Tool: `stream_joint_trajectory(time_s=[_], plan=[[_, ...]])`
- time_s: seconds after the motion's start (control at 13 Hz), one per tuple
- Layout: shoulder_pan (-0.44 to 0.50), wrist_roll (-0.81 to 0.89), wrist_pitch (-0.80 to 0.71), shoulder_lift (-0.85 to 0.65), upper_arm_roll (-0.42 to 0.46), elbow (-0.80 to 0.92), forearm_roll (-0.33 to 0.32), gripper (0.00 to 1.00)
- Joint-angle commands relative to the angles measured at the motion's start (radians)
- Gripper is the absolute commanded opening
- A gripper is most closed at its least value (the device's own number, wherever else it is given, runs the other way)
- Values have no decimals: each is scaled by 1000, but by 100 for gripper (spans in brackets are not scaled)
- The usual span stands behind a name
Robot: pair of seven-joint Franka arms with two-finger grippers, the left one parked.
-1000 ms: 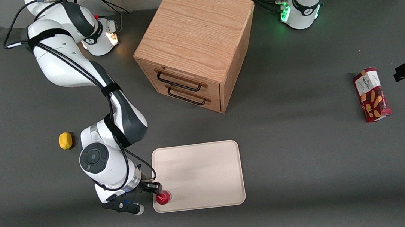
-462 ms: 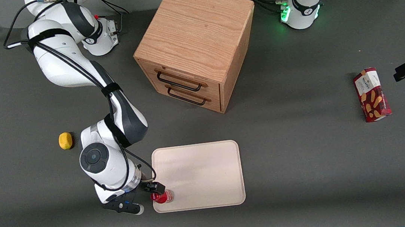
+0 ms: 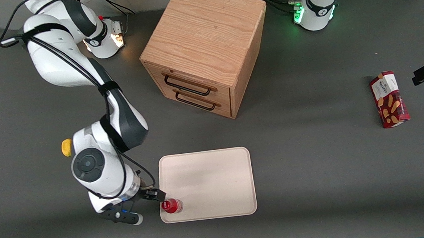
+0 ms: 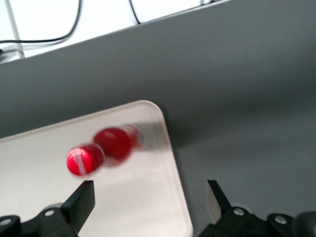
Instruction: Place coke bottle on tray
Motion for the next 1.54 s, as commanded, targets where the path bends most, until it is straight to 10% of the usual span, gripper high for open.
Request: stream_joint_trajectory(time_s=[0.0, 0.77, 1.46], plan=[[-33, -28, -112, -153, 5, -124, -6, 100], [-251, -563, -178, -788, -89, -844, 83, 100], [-261, -705, -380, -919, -136, -794, 84, 100]])
